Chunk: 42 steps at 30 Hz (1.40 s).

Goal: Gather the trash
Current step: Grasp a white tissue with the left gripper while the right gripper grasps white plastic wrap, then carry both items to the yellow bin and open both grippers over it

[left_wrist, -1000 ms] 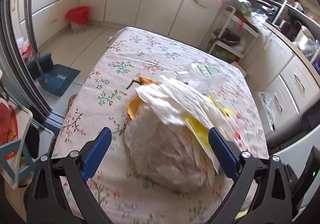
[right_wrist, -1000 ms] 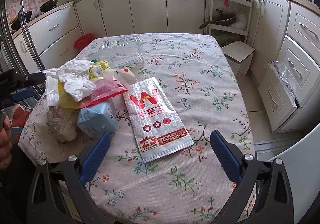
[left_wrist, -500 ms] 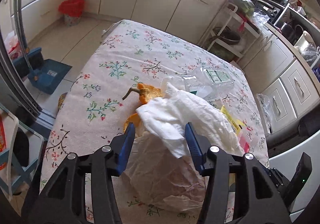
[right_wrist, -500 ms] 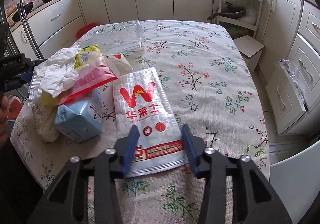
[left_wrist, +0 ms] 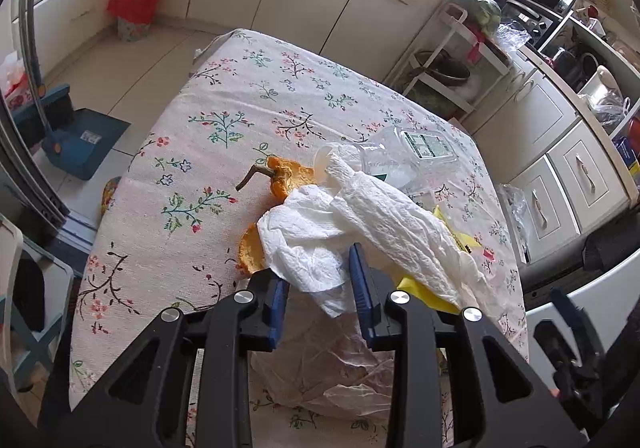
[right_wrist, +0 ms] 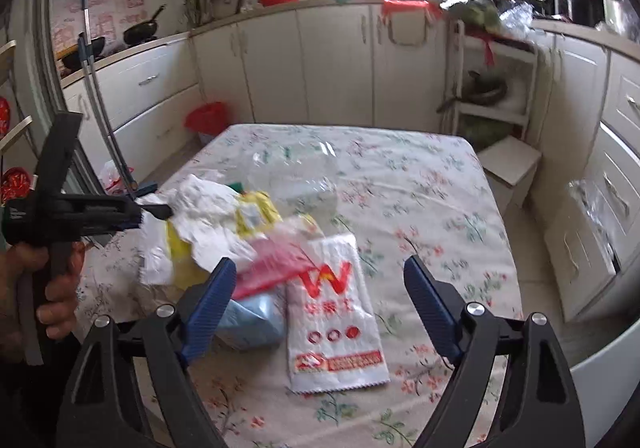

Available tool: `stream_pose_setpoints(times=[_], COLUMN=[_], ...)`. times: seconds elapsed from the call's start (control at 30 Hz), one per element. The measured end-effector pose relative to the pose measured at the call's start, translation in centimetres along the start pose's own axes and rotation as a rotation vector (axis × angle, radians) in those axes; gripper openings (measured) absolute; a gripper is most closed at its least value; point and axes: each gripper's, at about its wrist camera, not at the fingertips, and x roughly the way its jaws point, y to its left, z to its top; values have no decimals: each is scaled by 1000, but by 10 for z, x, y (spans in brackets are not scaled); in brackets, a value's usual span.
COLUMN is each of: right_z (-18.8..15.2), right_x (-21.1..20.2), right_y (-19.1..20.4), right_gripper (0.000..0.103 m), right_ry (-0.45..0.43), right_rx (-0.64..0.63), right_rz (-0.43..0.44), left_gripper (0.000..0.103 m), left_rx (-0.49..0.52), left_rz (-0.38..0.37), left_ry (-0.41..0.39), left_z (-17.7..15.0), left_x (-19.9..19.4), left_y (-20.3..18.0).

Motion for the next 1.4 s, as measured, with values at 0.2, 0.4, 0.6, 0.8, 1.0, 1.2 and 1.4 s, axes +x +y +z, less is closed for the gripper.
stream_pose_setpoints(times=[0.2,0.4,0.6,0.8,1.0,1.2,1.4], right_z=[22,27,36,35,2,-64,-153], right_x=[53,44,-24,-75,-133,-196,-239], right_y=[48,33,1,-17,-34,-63,-103], right_gripper=[37,4,4,4,4,4,4], right_ry=[85,81,-61,-127,-132,-31,162], right_rx=[-107,62,175,202,221,267,401], right_rz=[143,252,226,189,129,-3,-160], left_gripper=[8,2,2,2,2,2,2], left_rx=[14,49,73,113,205,322,466], left_rz=[-25,-68,-105,-109,-147,-237,-351], left_ry=[-10,-65,-119,-178,-211,-178,-79], left_z=[3,6,10,8,-14,-59,-115], left_x=[1,-23,-54,-93,-132,-157,-156], left_y=[-4,-12,-19,-35,-68,-117,-173])
